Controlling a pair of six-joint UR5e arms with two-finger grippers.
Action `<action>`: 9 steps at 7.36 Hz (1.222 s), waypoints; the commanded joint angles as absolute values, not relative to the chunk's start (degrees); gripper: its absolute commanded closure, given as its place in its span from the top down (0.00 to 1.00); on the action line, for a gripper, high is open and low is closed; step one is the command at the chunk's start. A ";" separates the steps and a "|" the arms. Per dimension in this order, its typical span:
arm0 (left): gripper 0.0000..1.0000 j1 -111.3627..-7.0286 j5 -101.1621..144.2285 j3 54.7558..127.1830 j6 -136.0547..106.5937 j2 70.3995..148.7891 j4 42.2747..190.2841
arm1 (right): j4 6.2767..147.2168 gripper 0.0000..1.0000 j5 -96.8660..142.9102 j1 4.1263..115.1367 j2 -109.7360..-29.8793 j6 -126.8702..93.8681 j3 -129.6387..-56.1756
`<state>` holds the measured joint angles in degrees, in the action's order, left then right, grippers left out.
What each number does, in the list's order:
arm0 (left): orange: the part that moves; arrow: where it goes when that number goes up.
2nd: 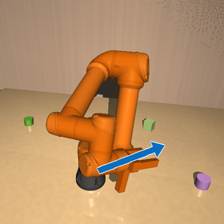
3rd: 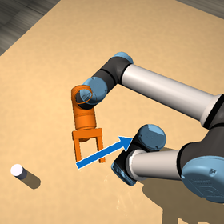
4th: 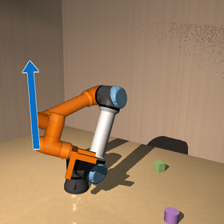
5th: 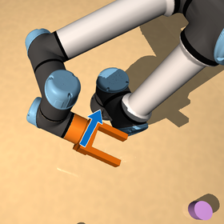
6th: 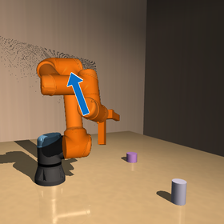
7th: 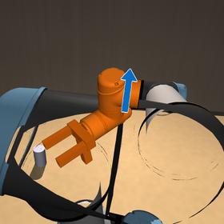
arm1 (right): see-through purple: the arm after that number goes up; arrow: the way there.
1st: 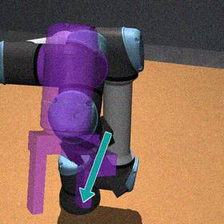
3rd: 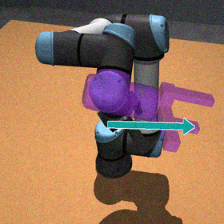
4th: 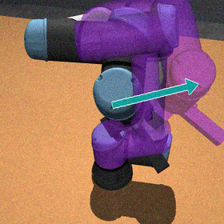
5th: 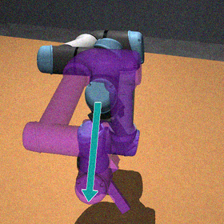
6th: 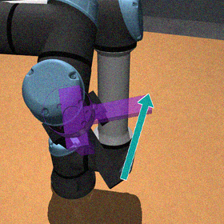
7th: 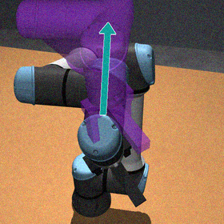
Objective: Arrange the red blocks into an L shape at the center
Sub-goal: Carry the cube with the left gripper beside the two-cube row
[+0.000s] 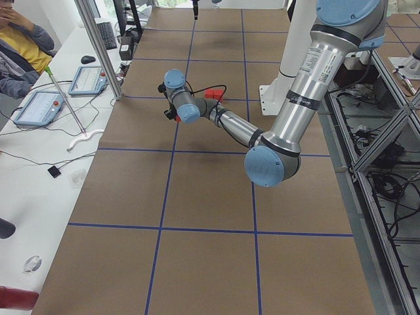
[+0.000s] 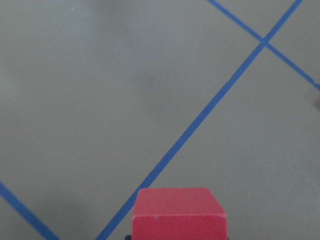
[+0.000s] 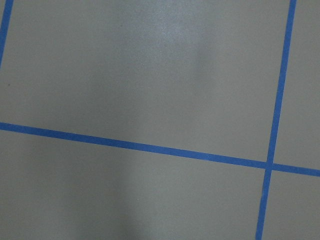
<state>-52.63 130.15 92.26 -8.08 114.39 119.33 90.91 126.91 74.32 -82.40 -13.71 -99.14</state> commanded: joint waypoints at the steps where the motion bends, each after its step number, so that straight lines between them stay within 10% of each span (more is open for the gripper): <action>1: 0.00 -45.40 121.78 92.37 -7.65 116.09 119.36 | 90.88 0.99 126.83 74.27 -82.44 -13.71 -99.14; 9: 0.00 -34.29 113.93 86.51 20.17 134.36 97.21 | 90.97 0.99 126.83 74.36 -82.44 -13.71 -99.05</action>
<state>-35.60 116.83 88.98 14.26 131.74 97.97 90.97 126.83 74.35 -82.44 -13.71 -99.05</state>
